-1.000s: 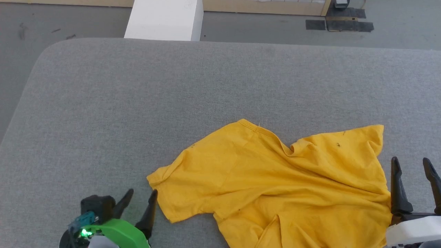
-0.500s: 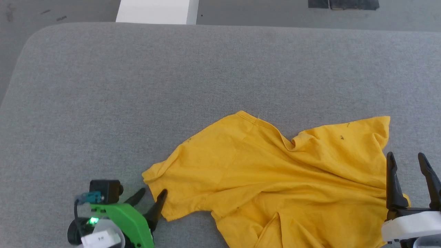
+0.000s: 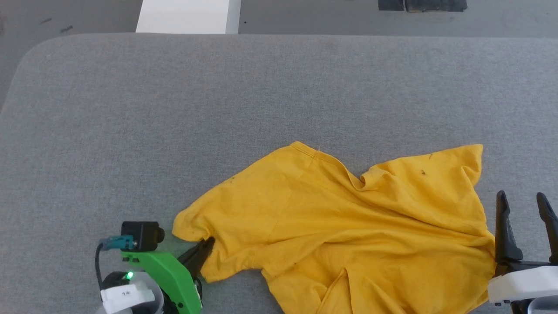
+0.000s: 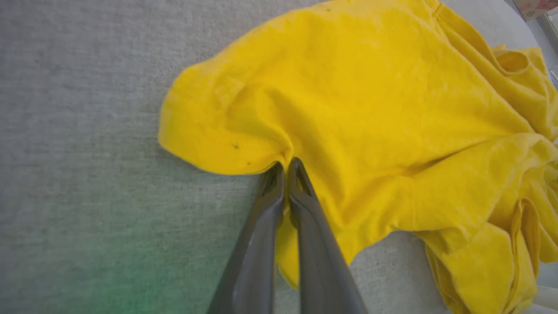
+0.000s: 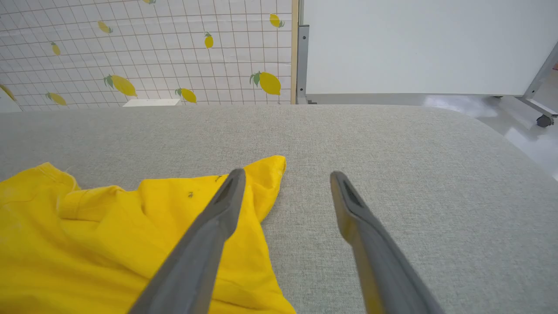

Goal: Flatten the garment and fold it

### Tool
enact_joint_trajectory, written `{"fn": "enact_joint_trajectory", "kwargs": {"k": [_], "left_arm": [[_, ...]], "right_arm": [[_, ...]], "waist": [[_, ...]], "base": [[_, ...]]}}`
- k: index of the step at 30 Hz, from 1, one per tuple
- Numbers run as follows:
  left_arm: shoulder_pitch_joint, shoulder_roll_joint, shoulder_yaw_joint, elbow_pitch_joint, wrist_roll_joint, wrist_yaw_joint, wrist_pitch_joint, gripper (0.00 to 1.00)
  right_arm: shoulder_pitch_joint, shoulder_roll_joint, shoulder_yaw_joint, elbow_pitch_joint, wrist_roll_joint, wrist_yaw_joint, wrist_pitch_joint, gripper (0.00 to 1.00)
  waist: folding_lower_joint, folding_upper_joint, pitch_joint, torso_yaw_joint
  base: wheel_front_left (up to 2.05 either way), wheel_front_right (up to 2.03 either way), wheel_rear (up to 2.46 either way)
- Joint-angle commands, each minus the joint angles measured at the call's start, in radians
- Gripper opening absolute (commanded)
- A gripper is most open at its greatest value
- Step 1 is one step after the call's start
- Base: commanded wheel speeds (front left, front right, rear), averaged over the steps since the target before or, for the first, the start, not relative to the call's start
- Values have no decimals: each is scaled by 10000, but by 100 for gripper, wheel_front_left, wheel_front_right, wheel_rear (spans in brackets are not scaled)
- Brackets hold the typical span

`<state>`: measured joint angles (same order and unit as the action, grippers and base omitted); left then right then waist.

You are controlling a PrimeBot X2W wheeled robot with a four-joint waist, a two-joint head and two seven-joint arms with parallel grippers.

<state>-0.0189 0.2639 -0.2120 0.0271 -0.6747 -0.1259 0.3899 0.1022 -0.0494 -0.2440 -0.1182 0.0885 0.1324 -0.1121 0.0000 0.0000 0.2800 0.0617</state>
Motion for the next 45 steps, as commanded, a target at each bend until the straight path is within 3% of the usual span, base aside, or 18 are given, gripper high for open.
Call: {"fn": "enact_joint_trajectory", "kwargs": {"k": [1,7,12,20,28,33,37,45], "left_arm": [[77,32,66,15,-58,-46,-313,0],[-157,416,702,-141,183,-45,-1748,0],[-94,751,1293,-158,121,12,-2206,0],[120,1448,2436,92,579,501,-3297,0],[328,1434,2546,408,707,630,-3770,0],[444,1253,2218,235,736,556,-3808,0],[423,1196,1956,-18,796,503,-3762,0],[105,1159,1547,-402,778,384,-3610,0]], "right_arm": [[-129,-9,-14,19,54,-17,-63,100],[-133,-9,38,-7,23,-17,-20,100],[-75,-9,66,-85,-68,-17,91,100],[70,-9,-13,-351,-287,-17,421,100],[159,-9,204,-409,-379,-17,1022,100],[-211,-9,904,-433,-428,-17,2366,100],[-831,-9,1330,-427,-438,-17,4326,100],[-2047,-8,1069,-137,-270,-17,7451,100]], "waist": [[0,0,-53,27],[0,0,-151,97],[0,0,-252,140],[0,0,-353,218],[0,0,-512,299],[0,0,-519,206],[0,0,-431,129],[0,0,-47,323]], "base": [[0,0,0],[0,0,0],[0,0,0],[0,0,0],[0,0,0],[0,0,0],[0,0,0],[0,0,0]]}}
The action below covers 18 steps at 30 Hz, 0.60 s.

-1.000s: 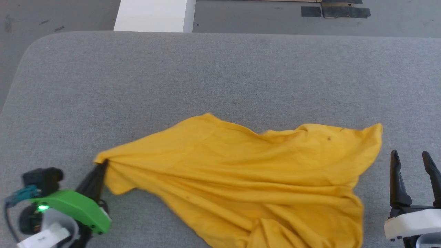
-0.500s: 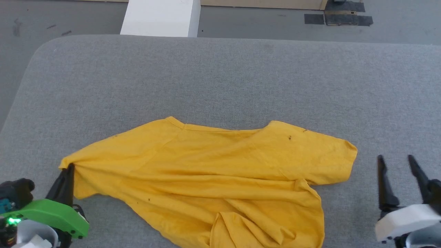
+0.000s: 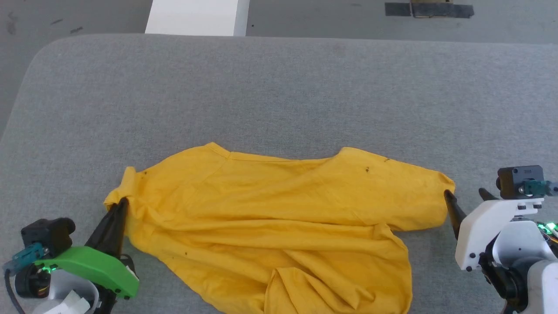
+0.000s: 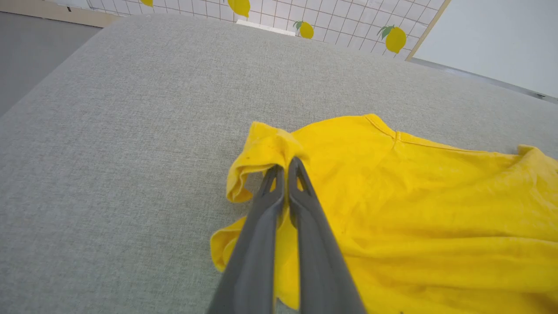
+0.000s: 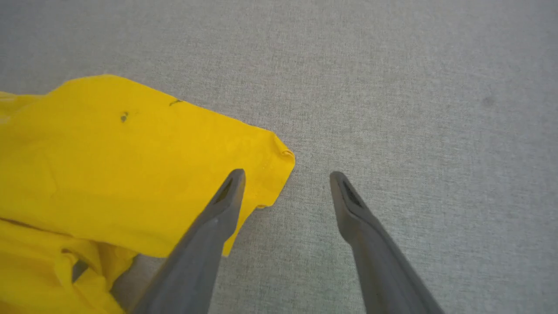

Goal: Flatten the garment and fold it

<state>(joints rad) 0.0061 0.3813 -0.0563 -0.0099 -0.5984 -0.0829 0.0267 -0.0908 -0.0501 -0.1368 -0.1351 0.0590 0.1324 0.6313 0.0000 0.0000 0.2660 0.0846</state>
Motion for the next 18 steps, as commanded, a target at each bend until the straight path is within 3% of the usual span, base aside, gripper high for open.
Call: {"fn": "enact_joint_trajectory", "kwargs": {"k": [1,14,15,16,17,18], "left_arm": [[-186,-17,-57,-32,-8,-66,42,0],[-432,65,-213,203,-254,-181,51,0],[-445,70,-223,215,-263,-186,50,0],[-461,78,-240,229,-275,-192,56,0],[-474,83,-253,237,-286,-196,63,0],[-485,90,-268,244,-300,-201,70,0]], "right_arm": [[-217,-1,-51,152,114,-17,290,100],[-1024,-1,-266,1770,1000,-17,1540,100],[-1057,-1,-221,1861,994,-17,1667,95],[-1084,-1,-137,1943,975,-17,1848,34],[-1103,-1,-121,1958,988,-17,1952,0],[-1124,-1,-107,1940,985,-17,2063,0]], "waist": [[0,0,148,149],[0,0,514,639],[0,0,521,653],[0,0,526,671],[0,0,523,682],[0,0,510,692]], "base": [[0,0,0],[0,0,0],[0,0,0],[0,0,0],[0,0,0],[0,0,0]]}}
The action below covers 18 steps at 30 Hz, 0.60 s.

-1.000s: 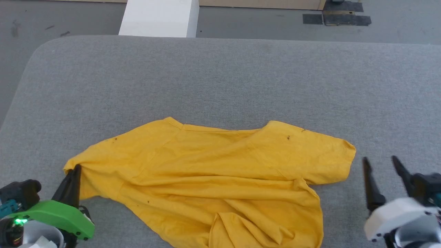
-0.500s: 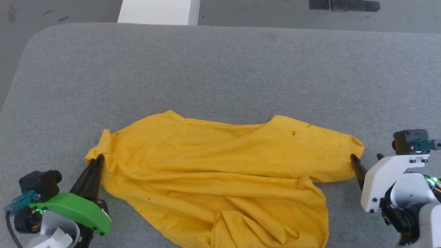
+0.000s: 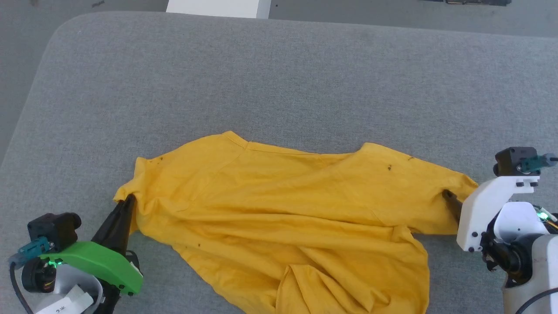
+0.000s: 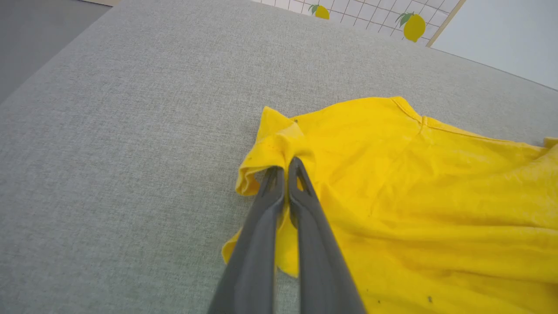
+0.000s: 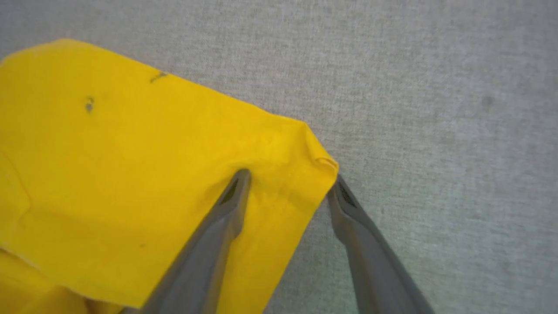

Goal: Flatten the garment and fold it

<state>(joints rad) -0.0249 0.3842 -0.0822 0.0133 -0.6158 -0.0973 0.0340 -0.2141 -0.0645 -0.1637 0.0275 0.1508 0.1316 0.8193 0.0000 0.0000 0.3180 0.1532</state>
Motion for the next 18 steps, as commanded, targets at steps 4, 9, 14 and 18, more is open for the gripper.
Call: {"fn": "enact_joint_trajectory", "kwargs": {"k": [4,9,14,18], "left_arm": [[-178,94,-31,13,-169,-68,-1,0],[-141,67,-89,-53,-272,-91,-36,0],[-133,84,-188,-205,-339,-124,-56,0],[-523,161,-266,-411,-13,-141,-414,0]], "right_arm": [[84,143,200,68,1,-9,356,0],[161,143,156,-272,109,-9,10,0],[142,143,28,-530,337,-9,-1024,0],[-97,143,58,-668,528,-9,-1977,0]], "waist": [[0,0,-90,-13],[0,0,-279,-107],[0,0,-453,-288],[0,0,-586,-461]], "base": [[0,0,0],[0,0,0],[0,0,0],[0,0,0]]}}
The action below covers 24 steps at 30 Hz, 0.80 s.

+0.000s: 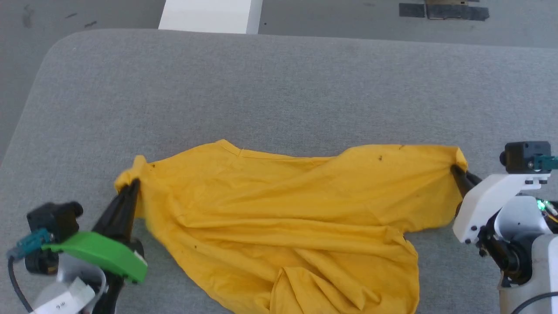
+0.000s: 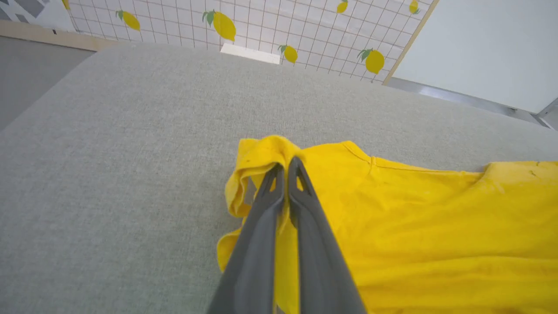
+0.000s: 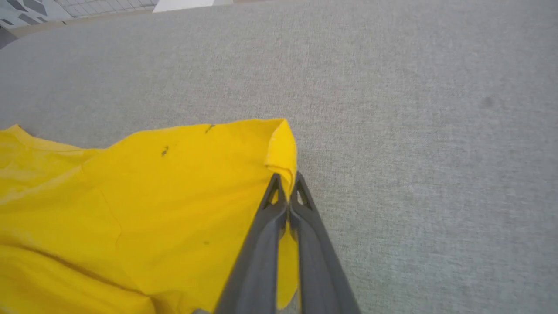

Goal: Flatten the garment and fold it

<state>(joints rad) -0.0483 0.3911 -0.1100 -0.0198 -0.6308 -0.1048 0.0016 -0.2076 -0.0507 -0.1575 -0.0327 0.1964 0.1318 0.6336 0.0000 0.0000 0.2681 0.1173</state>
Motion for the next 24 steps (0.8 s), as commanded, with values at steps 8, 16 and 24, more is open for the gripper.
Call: {"fn": "enact_joint_trajectory", "kwargs": {"k": [8,16,24], "left_arm": [[-2574,432,-413,-187,1339,-85,-489,0],[-5809,799,-1011,199,1416,-189,646,0],[-8607,965,-964,1620,826,-198,1779,0]], "right_arm": [[-1835,5,384,-140,-141,-11,-1369,0],[-4746,-23,1138,616,-997,-11,-1377,0],[-7733,-88,1310,2196,-1853,-11,-1762,0]], "waist": [[0,0,-285,-570],[0,0,-756,-1219],[0,0,-1073,-1642]], "base": [[0,0,0],[0,0,0],[0,0,0]]}}
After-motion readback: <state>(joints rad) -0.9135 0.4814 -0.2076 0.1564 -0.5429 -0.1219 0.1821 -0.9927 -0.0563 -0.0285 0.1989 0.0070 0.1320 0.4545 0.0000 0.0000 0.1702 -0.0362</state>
